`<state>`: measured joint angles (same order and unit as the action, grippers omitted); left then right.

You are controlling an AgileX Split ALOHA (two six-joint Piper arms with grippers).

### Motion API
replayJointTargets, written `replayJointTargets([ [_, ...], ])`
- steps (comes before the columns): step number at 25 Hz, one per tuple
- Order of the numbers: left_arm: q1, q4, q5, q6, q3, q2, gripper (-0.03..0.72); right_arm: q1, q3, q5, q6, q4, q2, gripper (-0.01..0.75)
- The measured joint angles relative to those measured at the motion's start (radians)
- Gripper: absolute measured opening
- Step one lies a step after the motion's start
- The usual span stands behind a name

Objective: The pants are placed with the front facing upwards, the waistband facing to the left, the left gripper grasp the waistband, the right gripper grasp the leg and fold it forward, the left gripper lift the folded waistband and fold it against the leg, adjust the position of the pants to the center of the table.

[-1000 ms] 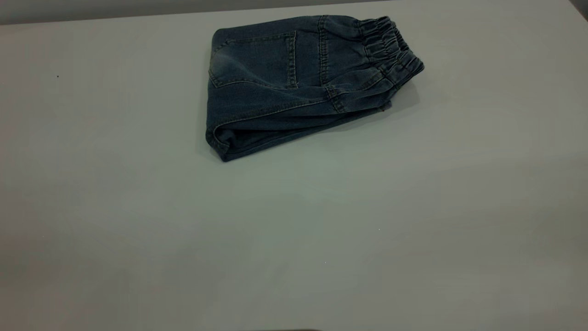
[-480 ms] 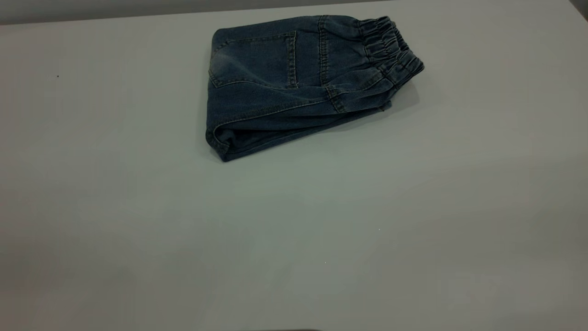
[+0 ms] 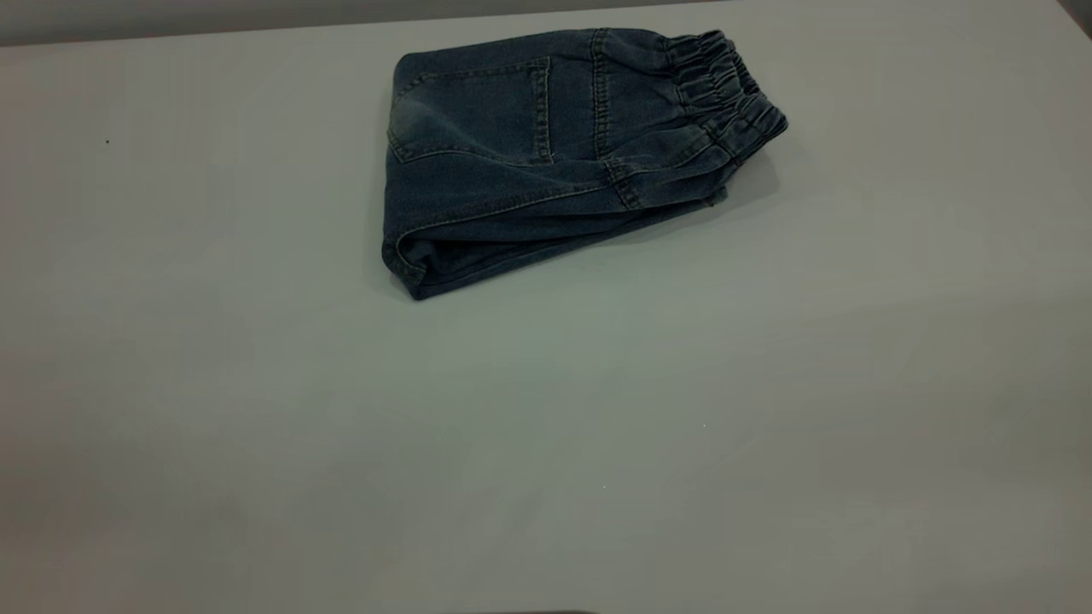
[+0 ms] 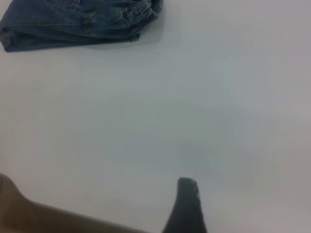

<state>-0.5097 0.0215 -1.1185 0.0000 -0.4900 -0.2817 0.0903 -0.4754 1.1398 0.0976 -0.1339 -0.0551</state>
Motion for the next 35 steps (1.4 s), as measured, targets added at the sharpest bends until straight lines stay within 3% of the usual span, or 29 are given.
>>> replayJointTargets([
  [3, 0.102, -0.003, 0.001, 0.0, 0.0, 0.014, 0.516, 0.0, 0.0, 0.0, 0.0, 0.0, 0.003, 0.506],
  [9, 0.399, -0.003, 0.001, 0.0, 0.0, 0.131, 0.516, -0.006, 0.0, 0.0, 0.0, -0.001, 0.044, 0.506],
  [13, 0.511, -0.003, -0.001, 0.0, 0.0, 0.225, 0.516, -0.047, 0.0, 0.0, 0.0, -0.001, 0.063, 0.506],
  [20, 0.551, -0.003, -0.006, 0.0, 0.0, 0.3, 0.516, -0.119, 0.0, 0.0, 0.0, -0.001, 0.066, 0.506],
  [35, 0.551, -0.003, -0.009, 0.0, 0.0, 0.3, 0.516, -0.122, 0.0, 0.0, 0.0, 0.001, 0.066, 0.506],
])
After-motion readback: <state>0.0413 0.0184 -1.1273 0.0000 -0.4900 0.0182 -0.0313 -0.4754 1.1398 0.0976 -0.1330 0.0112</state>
